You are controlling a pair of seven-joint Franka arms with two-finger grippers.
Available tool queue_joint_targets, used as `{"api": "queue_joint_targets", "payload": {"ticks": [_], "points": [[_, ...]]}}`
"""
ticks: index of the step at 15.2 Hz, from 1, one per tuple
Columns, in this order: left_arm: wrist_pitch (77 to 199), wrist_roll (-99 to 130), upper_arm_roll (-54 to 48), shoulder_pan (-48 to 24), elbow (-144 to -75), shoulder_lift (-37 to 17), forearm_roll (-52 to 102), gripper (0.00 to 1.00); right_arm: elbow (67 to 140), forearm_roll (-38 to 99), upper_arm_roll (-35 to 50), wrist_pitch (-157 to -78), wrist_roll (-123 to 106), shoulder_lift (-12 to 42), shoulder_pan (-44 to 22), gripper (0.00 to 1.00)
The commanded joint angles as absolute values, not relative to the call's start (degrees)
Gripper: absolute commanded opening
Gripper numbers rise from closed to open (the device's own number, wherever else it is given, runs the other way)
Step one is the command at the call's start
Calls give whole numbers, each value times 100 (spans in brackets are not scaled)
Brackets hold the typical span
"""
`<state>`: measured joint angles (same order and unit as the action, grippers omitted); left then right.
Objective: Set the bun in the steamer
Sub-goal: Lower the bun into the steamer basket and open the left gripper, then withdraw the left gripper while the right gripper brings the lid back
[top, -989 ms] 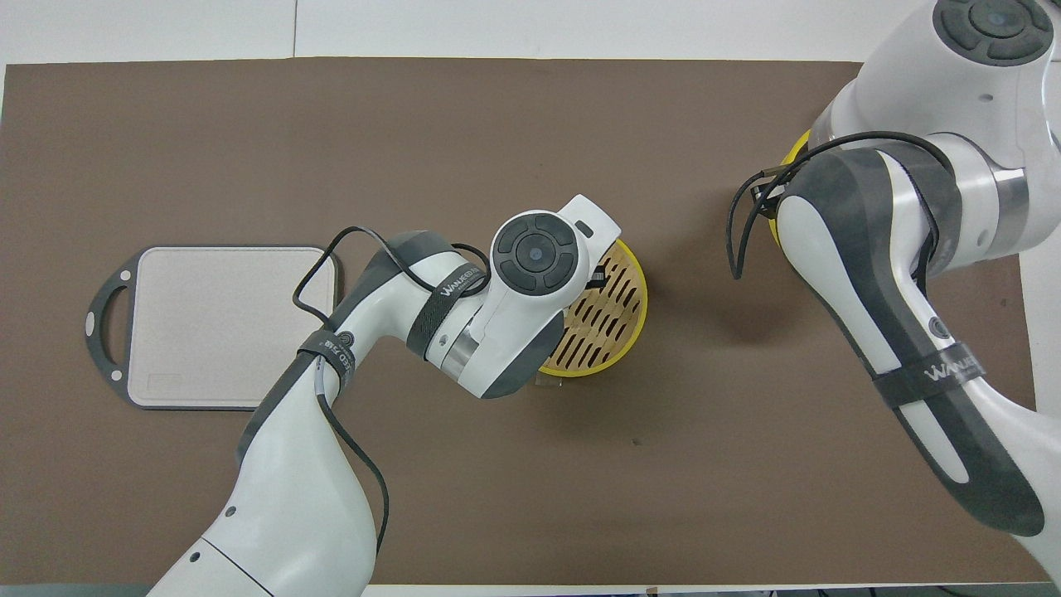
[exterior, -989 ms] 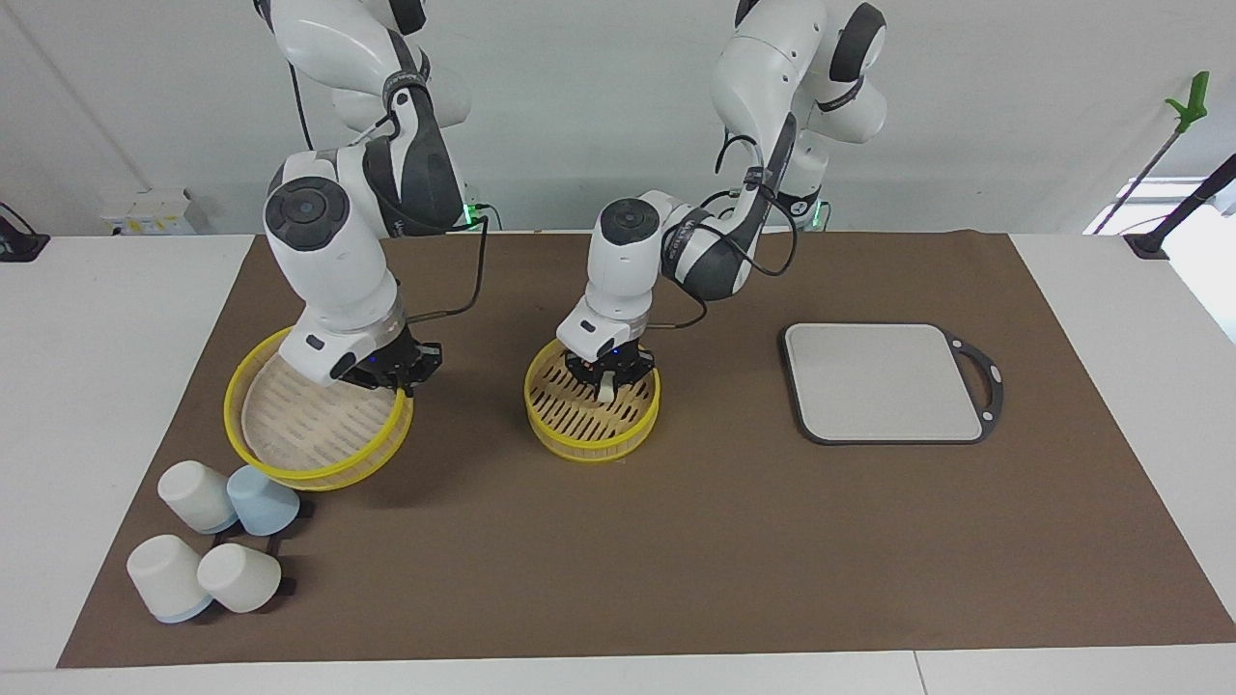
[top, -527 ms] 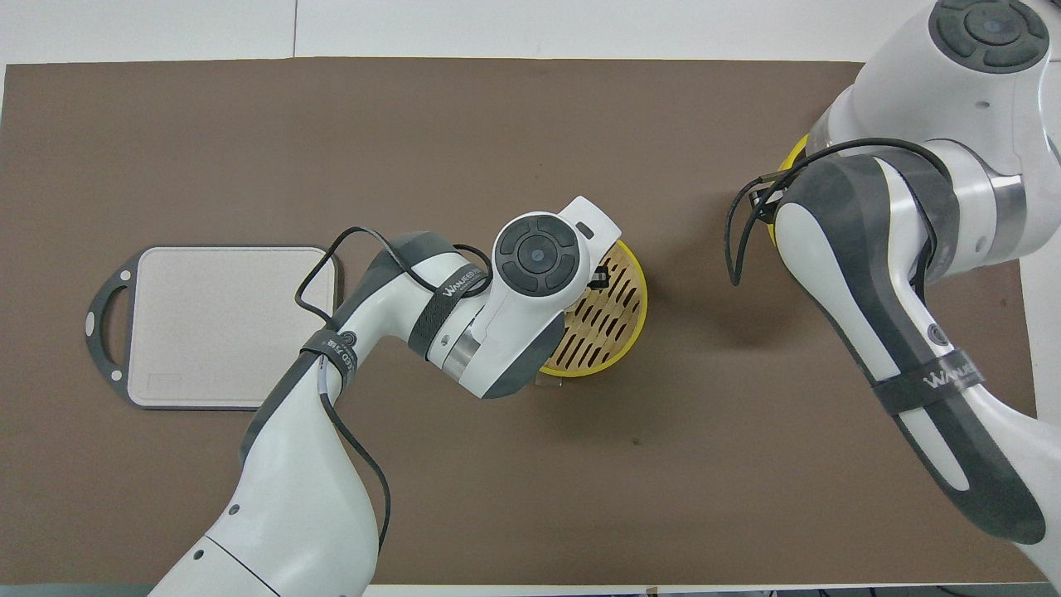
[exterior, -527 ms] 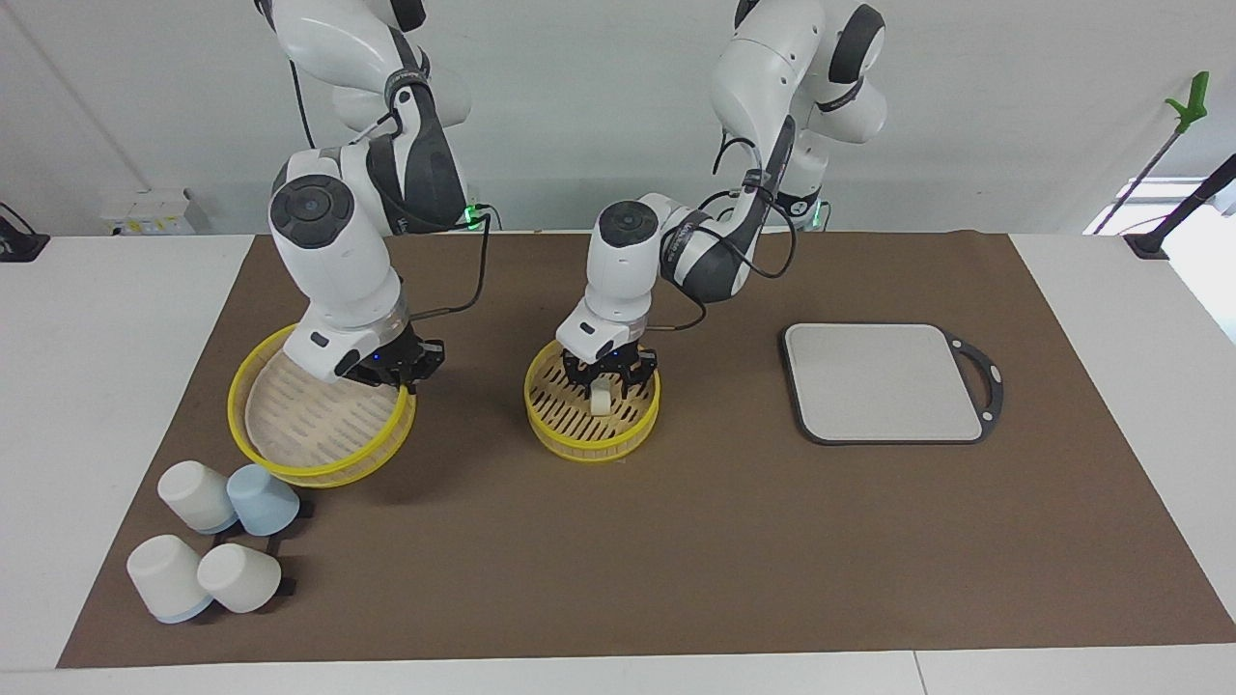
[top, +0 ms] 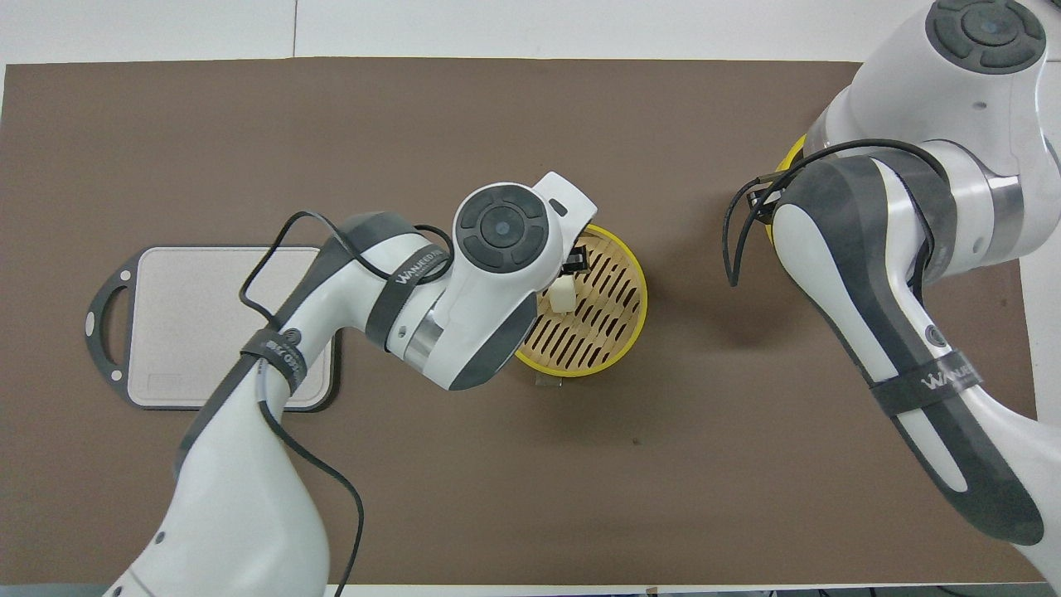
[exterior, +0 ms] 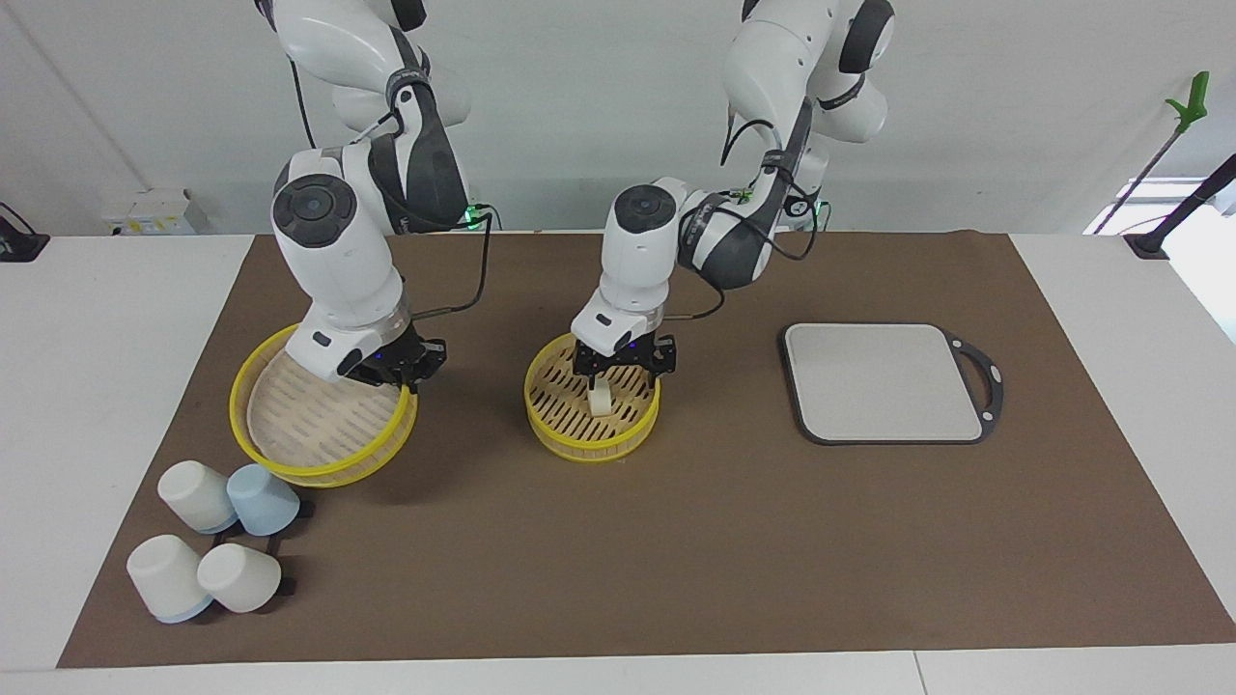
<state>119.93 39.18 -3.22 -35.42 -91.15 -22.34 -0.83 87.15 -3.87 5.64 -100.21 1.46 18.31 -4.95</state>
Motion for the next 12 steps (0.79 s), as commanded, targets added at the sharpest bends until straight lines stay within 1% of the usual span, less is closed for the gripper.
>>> {"api": "queue_joint_targets", "payload": {"ticks": [1,4,7,8,12], "points": [[11523,3867,-352,-3244,-9229,-1689,-167,100,8921,-352,589,-10160,35,1635,-457,0],[11146,3466,-352,-2762,-9229,-1390,-150,100,8860,-343,624,-10204,158,1652,-553,0],[10724,2586,-360,-1980,-9229,-1082,-97,100,8675,-317,624,-10222,753,1687,-1009,0],[10610,2384,-360,-1717,-9229,-968,-97,100,8562,-290,624,-10143,973,1688,-1159,0],[10170,1627,-360,-837,-9220,-581,-97,100,7815,-193,615,-9721,1983,1960,-1782,0]]}}
